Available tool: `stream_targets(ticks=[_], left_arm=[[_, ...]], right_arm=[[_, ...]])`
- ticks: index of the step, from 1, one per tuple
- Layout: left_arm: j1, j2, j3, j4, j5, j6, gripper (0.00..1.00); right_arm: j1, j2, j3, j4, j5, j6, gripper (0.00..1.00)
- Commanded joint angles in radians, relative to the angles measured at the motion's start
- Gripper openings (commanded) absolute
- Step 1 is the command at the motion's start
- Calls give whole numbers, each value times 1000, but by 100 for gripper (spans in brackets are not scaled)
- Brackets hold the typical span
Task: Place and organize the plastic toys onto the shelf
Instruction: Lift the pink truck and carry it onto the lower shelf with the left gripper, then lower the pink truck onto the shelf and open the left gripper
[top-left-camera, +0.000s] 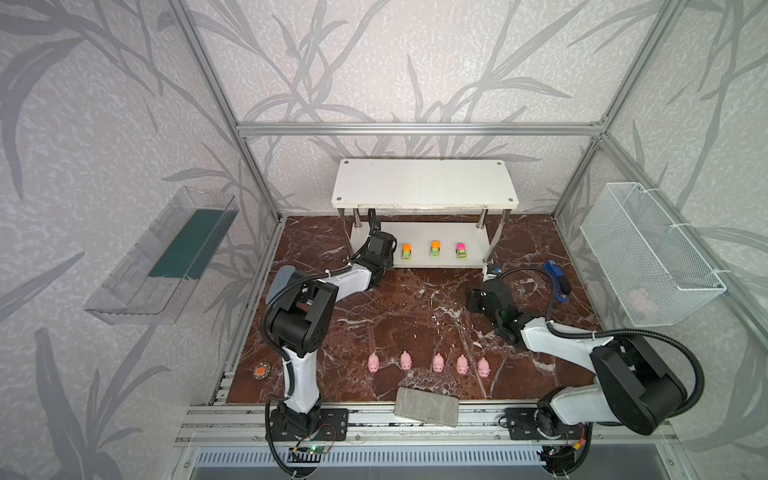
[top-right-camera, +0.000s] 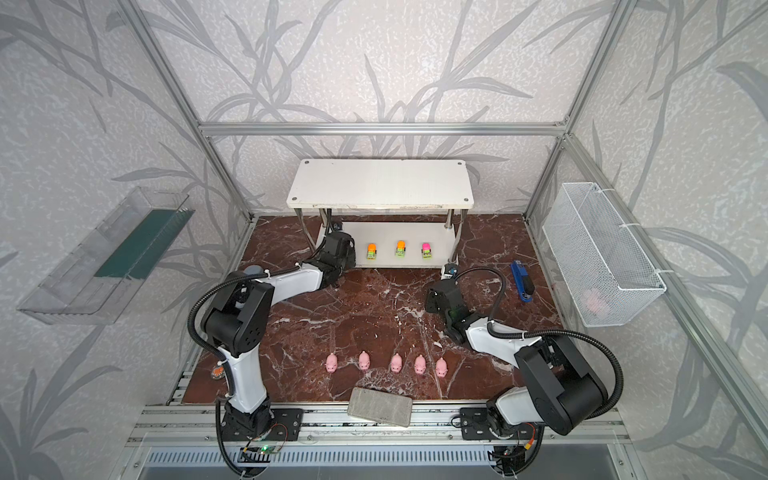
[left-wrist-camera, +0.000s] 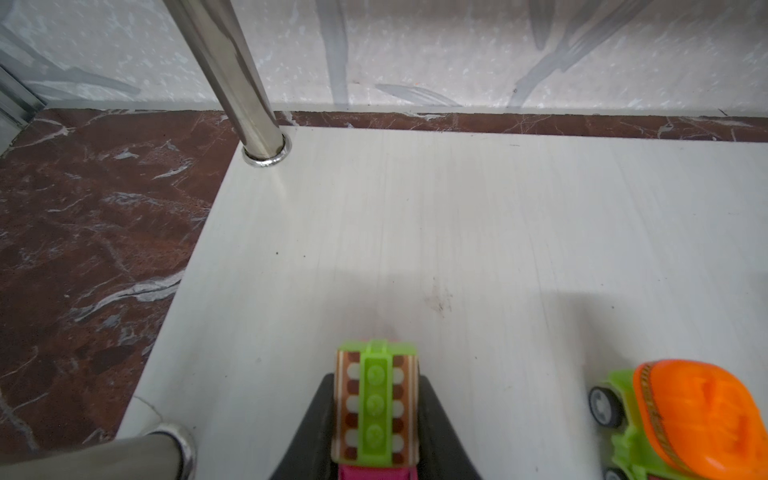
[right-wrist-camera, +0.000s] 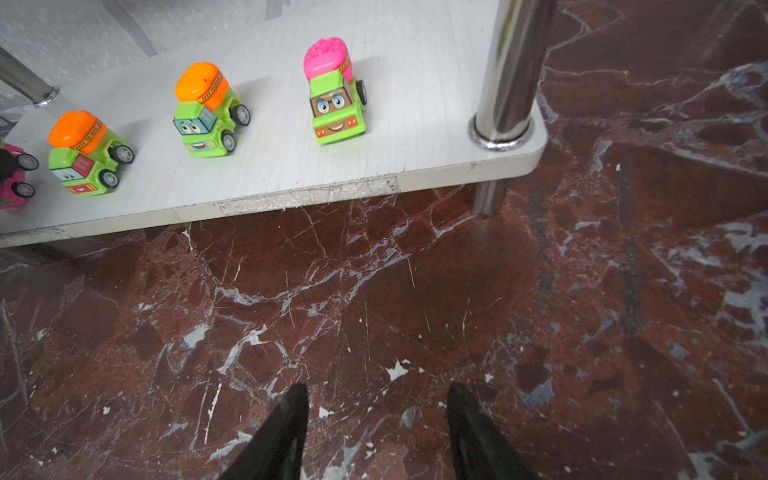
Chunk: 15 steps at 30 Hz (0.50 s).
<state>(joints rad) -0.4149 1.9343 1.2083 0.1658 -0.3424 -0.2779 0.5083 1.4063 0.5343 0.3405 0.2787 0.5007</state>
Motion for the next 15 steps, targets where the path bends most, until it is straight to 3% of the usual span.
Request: stream_targets(ticks=[1, 15], left_arm=[[10, 20, 11, 5, -4, 1, 31], [11, -50, -38, 40, 12, 3, 58]], right_arm=[[-4, 11, 0, 22, 11, -6, 55], [-4, 29, 4, 28, 8, -6, 55]])
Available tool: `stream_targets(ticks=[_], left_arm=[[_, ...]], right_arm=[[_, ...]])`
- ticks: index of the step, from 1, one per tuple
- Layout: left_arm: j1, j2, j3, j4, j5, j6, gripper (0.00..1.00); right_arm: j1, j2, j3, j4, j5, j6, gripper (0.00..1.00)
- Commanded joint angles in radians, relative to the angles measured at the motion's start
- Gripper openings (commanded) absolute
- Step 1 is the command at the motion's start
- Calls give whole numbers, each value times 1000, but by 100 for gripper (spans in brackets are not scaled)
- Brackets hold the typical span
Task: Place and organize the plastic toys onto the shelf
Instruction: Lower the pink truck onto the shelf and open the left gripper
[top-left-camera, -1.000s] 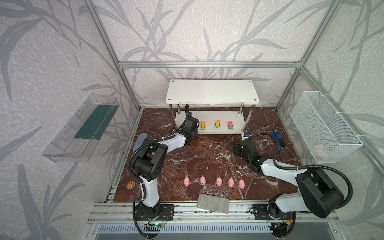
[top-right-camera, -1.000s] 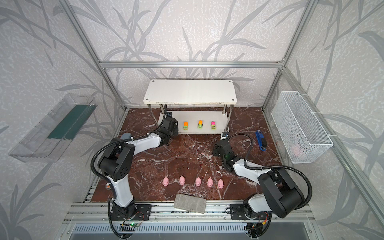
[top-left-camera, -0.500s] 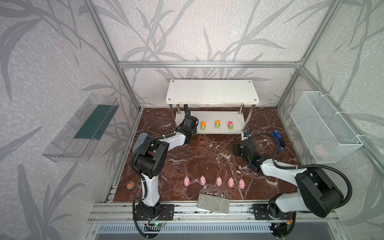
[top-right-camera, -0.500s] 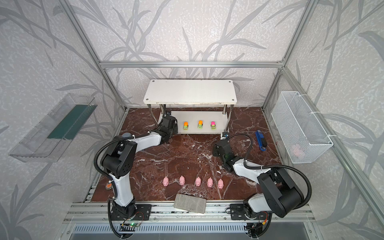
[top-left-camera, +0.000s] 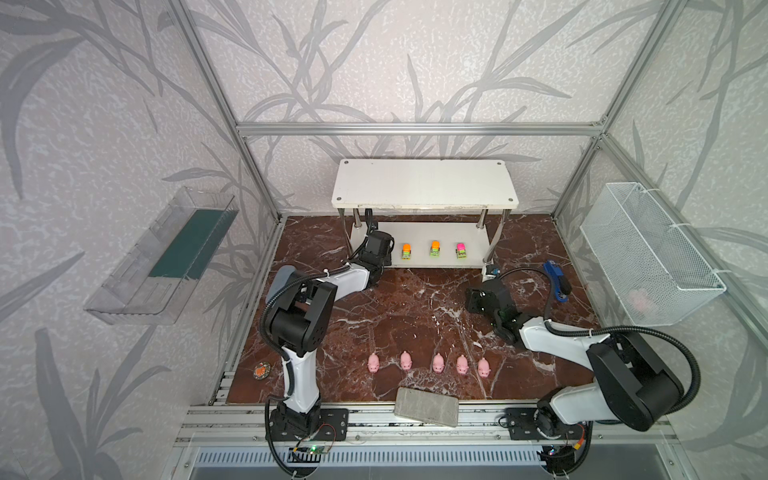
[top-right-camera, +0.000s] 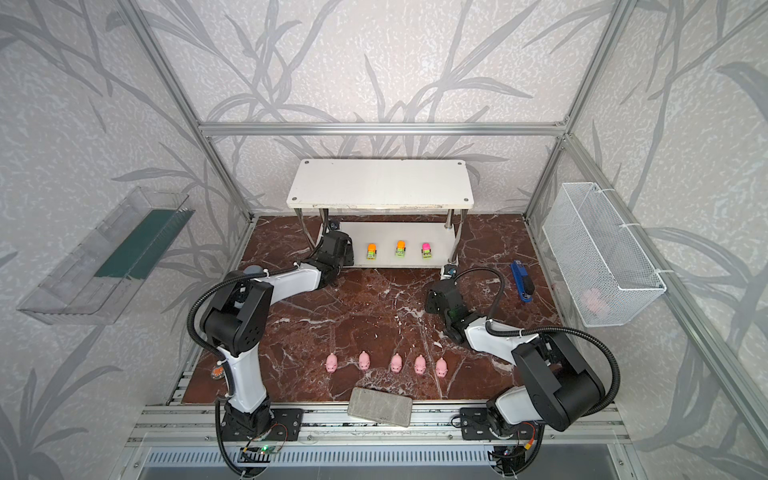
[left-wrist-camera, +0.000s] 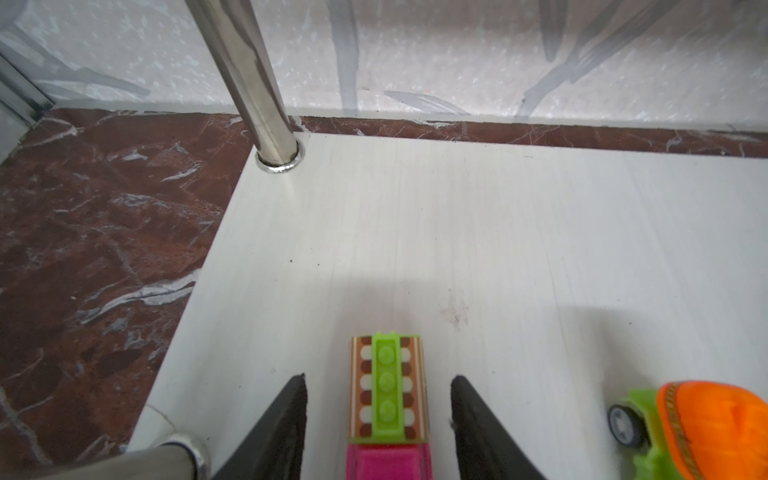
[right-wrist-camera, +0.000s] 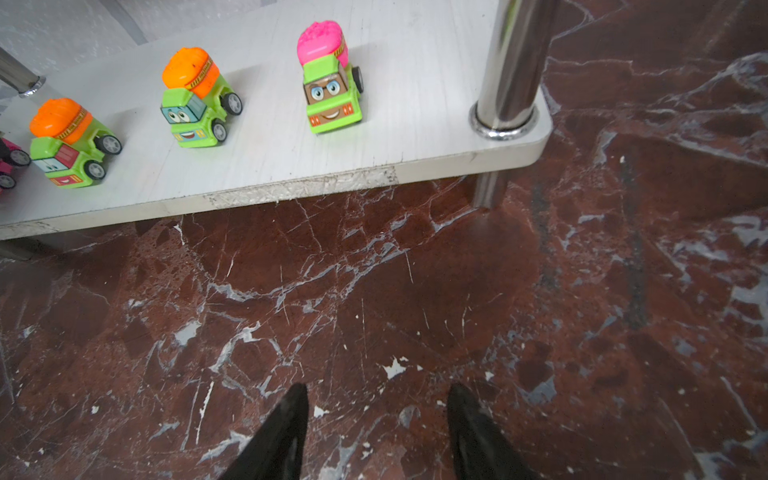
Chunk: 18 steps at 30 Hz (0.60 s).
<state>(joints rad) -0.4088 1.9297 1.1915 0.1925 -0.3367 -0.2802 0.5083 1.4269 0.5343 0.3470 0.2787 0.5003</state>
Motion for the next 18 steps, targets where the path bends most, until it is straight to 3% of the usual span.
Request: stream_targets(ticks=[1, 14, 18], left_arm=[[5, -60, -31, 18, 13, 4, 60], [-11, -276, -206, 55, 75, -54, 68], [-20, -365, -299, 87, 140, -68, 71]], right_arm=[[-4, 10, 4, 21, 9, -6, 55], [-4, 18, 13, 11, -3, -10, 55], [-4, -11, 15, -40, -7, 1, 56]])
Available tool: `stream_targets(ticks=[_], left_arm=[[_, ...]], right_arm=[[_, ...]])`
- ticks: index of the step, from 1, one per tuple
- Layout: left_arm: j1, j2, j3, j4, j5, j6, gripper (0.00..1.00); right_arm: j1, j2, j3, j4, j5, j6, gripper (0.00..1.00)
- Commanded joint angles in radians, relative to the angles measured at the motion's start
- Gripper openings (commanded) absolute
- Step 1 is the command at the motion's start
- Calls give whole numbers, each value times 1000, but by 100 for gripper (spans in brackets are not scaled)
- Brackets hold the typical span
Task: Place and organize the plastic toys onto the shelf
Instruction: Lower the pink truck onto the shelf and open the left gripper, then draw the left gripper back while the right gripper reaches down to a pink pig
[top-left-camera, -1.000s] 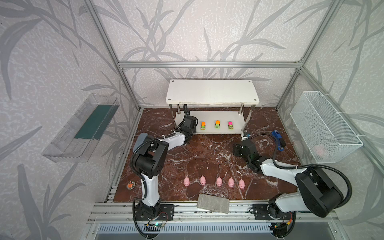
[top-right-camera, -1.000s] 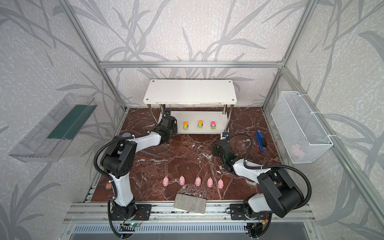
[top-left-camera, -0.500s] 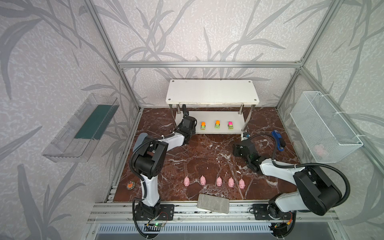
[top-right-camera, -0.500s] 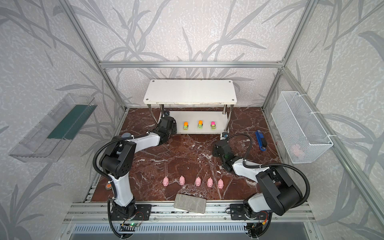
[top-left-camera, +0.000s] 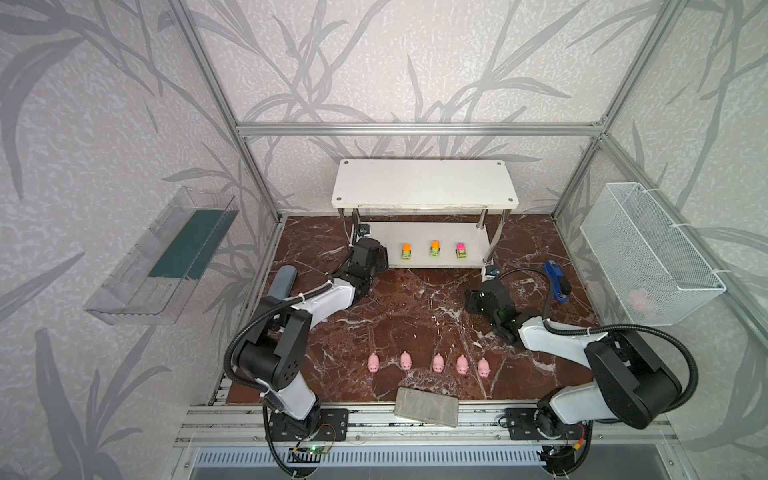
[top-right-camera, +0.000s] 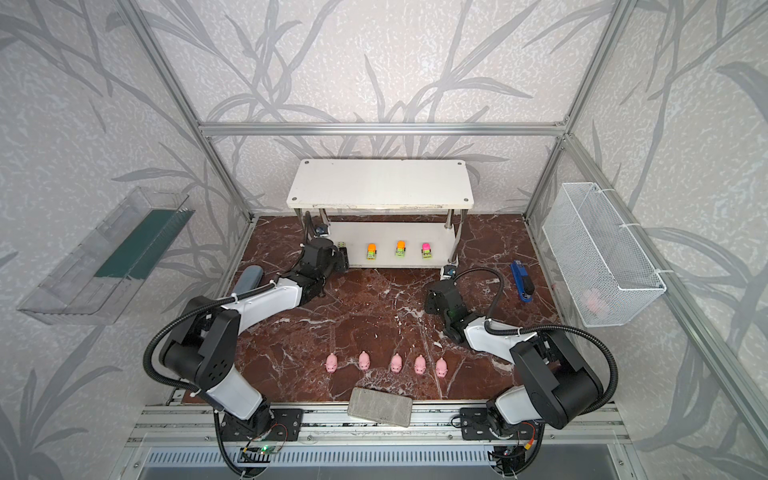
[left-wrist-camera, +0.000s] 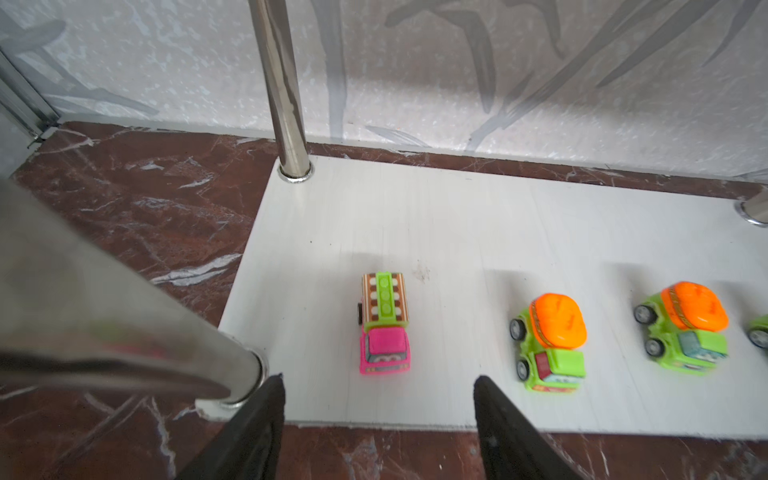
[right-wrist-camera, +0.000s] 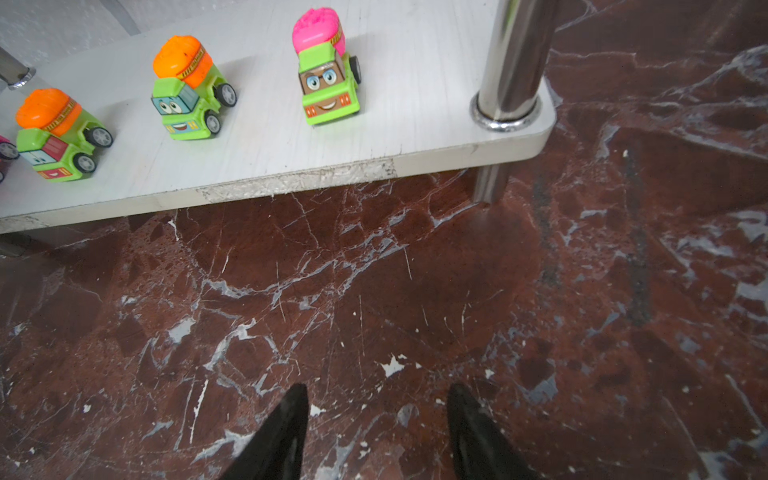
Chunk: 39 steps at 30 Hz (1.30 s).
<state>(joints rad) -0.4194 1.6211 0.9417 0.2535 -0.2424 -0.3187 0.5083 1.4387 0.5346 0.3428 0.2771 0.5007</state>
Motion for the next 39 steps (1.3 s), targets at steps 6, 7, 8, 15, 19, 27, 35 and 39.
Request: stream_targets(ticks=[6, 7, 8, 15, 19, 27, 35, 39], left_arm=[[-34, -175, -134, 9, 63, -38, 73], [-39, -196, -146, 7, 66, -35, 74], [-46, -219, -159, 8, 71, -30, 74], [-76, -366, -225, -21, 38, 15, 76], [-78, -431, -261, 8, 12, 9, 76], [-78, -417, -282, 83, 19, -9, 76], [-77, -383, -276, 127, 53, -22, 76], [-76, -383, -279, 130, 50, -23, 76]], right_arm=[[-4, -129, -5, -169, -23, 29, 56], [-2, -157, -9, -204, -33, 32, 56], [1, -184, -12, -241, -42, 33, 57], [132, -391, 4, -594, 2, 49, 63], [235, -486, 30, -819, 38, 115, 66], [430, -525, -13, -1035, 70, 353, 67], [509, -467, -57, -1024, 86, 485, 66], [538, -453, -81, -995, 69, 514, 64]])
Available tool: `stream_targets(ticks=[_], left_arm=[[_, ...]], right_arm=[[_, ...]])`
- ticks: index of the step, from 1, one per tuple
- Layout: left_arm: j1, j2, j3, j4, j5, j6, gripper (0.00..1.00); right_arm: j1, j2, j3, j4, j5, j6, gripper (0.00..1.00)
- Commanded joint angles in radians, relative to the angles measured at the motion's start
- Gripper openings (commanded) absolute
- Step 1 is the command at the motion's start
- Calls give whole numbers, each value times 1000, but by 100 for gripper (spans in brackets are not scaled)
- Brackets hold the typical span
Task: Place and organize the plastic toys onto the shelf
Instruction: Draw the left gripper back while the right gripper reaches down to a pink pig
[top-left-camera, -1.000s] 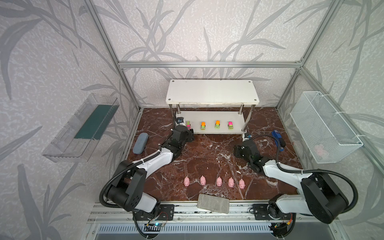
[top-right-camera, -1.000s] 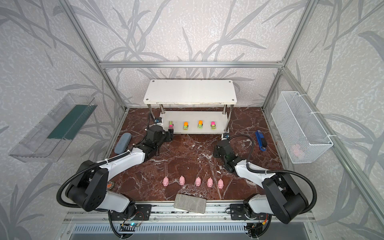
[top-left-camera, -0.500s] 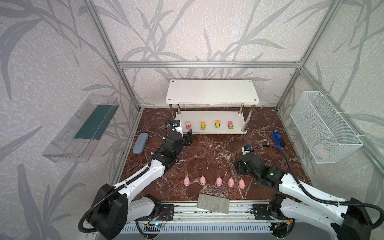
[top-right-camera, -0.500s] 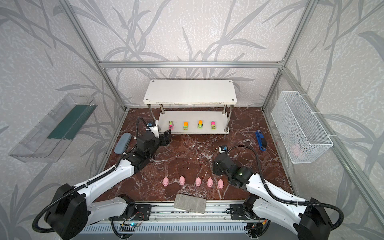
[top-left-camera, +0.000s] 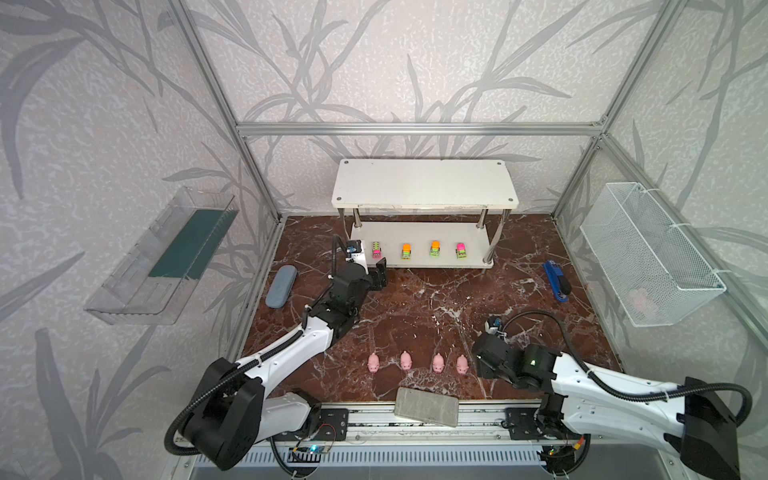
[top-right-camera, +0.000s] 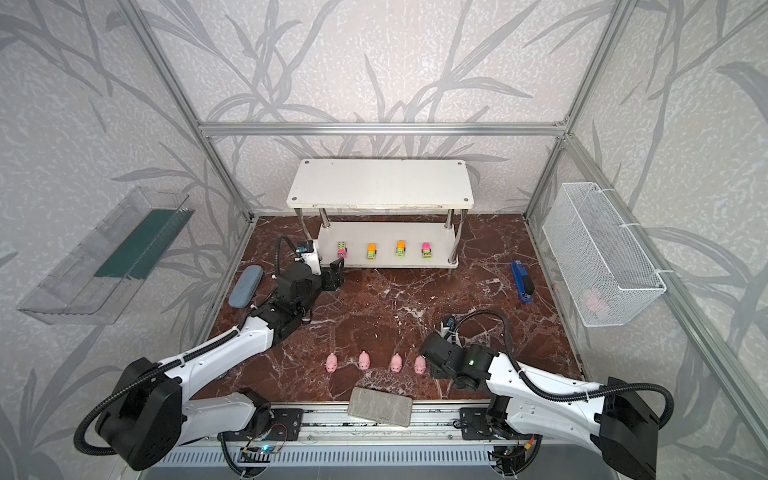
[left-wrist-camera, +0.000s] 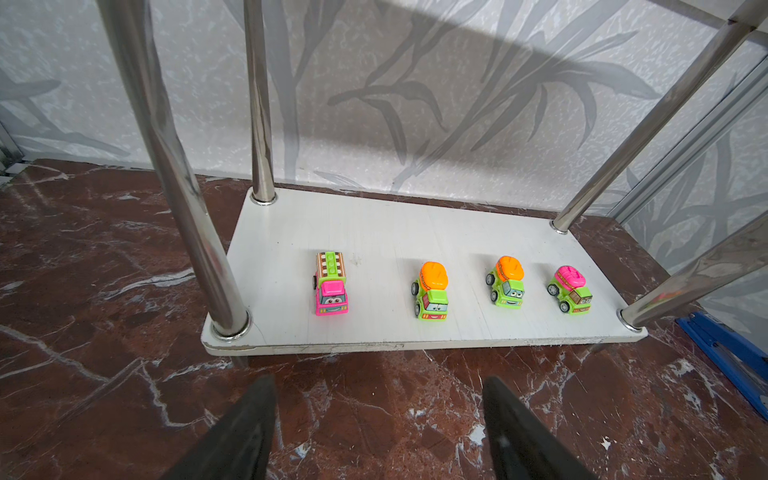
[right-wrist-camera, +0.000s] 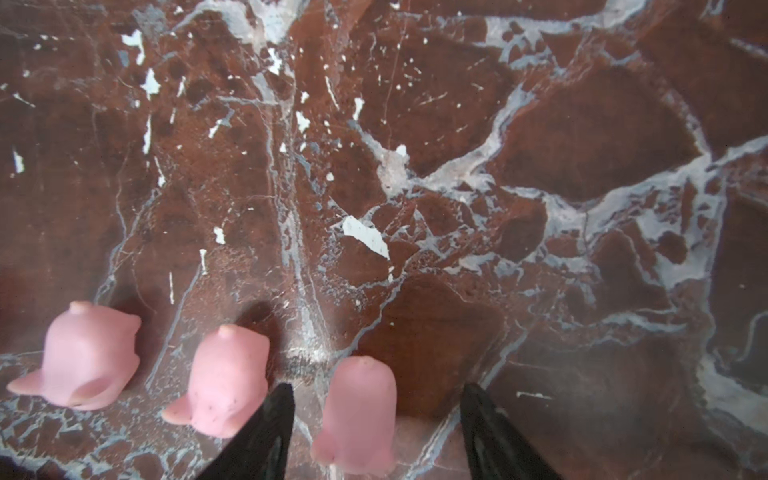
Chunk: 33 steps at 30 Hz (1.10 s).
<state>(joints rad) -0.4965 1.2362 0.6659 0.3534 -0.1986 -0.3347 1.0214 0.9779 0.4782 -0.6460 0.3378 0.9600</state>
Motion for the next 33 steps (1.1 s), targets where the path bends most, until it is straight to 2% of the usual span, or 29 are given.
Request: stream_targets(ticks=[1, 10, 26, 33], left_arm=[[2, 3, -4, 32, 4, -7, 76], [3, 22, 1, 45, 11, -18, 76], [7, 53, 6, 53, 16, -24, 76], [6, 59, 7, 57, 16, -23, 76]], right_arm=[[26, 14, -29, 1, 3, 59, 64], [27, 77, -24, 39, -18, 40, 60], [26, 95, -35, 82, -23, 29, 36], [25, 88, -27, 62, -20, 29, 30]])
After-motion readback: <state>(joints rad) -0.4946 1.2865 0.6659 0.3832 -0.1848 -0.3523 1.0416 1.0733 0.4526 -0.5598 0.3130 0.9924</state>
